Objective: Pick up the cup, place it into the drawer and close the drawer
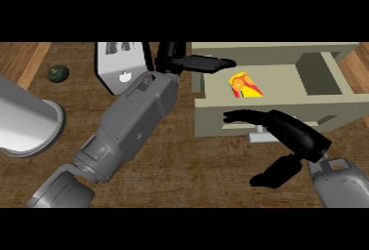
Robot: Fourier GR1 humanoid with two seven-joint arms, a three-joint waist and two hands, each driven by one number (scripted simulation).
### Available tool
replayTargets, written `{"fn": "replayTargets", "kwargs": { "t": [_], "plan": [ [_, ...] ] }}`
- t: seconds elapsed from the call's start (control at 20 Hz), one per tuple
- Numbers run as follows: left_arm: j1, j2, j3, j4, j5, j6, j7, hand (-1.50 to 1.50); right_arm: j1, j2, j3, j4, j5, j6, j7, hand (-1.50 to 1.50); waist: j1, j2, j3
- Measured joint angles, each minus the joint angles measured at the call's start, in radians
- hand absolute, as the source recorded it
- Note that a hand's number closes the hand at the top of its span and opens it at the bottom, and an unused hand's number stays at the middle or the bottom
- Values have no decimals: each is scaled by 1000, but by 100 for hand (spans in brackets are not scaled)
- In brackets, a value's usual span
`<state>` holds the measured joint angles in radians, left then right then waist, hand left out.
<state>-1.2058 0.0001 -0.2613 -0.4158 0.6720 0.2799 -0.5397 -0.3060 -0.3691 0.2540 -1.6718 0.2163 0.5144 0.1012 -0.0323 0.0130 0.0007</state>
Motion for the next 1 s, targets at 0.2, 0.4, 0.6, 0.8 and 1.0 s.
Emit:
{"fn": "replayTargets", "kwargs": {
  "t": [0.2, 0.4, 0.6, 0.8, 1.0],
  "plan": [
    [41, 12, 16, -12, 3, -37, -27, -150, -18, 25, 62, 186, 139, -66, -91, -150, 34, -1, 0],
    [101, 32, 18, -67, 3, -59, -32, -150, -78, 53, 98, 413, 243, -128, -182, 150, 69, -4, 1],
    [156, 71, 20, -125, 7, -95, -21, -150, -178, 78, 72, 656, 298, -204, -272, 150, 101, -3, 1],
    [203, 103, 18, -180, 10, -120, -4, -150, -286, 83, 6, 846, 300, -265, -382, 150, 127, 0, 2],
    [255, 122, 11, -229, 14, -150, 7, -150, -391, 79, -70, 993, 285, -323, -450, 150, 148, 7, 4]
  ]
}}
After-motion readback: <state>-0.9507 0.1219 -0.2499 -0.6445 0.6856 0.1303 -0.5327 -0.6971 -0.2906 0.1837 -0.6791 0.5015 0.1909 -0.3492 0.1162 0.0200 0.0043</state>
